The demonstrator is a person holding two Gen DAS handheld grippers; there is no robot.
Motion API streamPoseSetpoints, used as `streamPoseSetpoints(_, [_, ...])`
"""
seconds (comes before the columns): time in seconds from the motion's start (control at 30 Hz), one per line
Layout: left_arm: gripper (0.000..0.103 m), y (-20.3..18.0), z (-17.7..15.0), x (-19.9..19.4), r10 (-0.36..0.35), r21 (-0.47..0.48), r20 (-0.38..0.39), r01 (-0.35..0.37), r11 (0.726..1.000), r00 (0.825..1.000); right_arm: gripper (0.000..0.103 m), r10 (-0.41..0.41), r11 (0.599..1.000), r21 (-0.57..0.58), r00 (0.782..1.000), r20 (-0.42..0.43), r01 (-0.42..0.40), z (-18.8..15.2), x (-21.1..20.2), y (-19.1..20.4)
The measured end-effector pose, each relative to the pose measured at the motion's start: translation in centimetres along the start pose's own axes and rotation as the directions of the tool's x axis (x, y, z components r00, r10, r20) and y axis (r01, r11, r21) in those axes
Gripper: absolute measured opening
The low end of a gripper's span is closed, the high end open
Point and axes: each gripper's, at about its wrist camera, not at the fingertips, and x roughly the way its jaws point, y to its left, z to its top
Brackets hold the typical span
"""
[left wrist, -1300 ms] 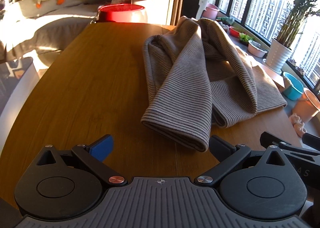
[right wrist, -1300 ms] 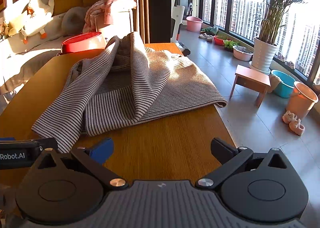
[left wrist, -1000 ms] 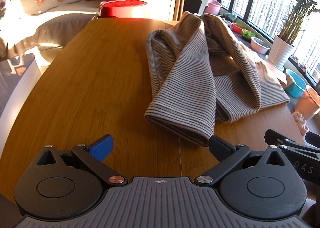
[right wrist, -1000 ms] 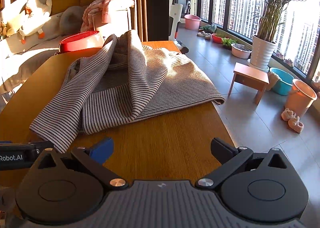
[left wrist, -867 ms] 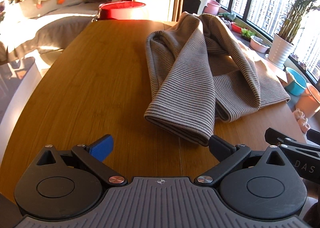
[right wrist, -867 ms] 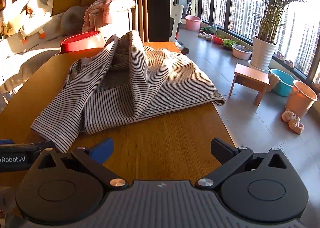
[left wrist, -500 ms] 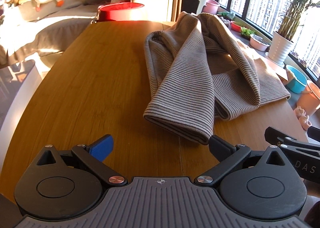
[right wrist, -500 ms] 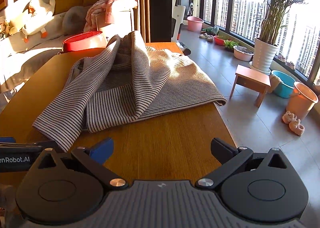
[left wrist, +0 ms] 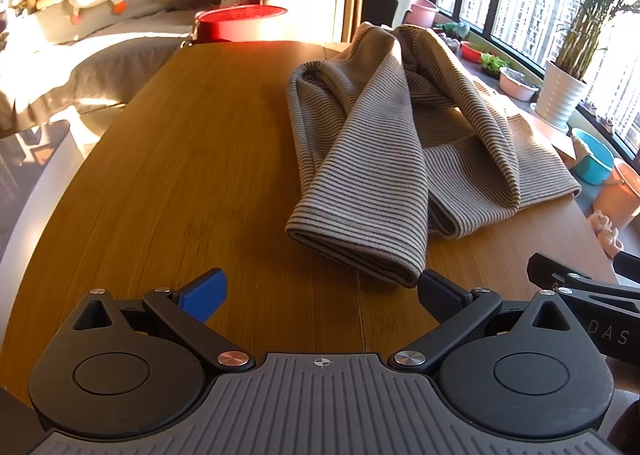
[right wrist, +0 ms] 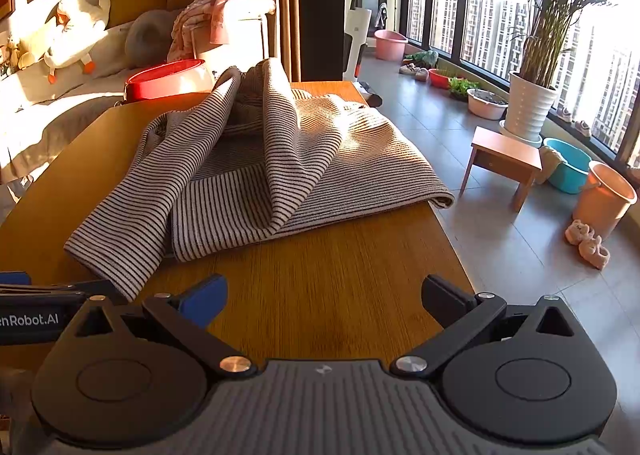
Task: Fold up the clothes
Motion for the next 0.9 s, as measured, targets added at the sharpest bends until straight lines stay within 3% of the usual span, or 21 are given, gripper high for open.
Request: streamPoseSetpoints(0.9, [0.103, -0.55, 0.02, 0.59, 0.012, 0.004, -0.005, -0.012, 1.000, 1.000, 0.103, 0.002, 1.000, 0.004, 1.000, -0.008, -0.002, 0.04, 0.05, -0.09])
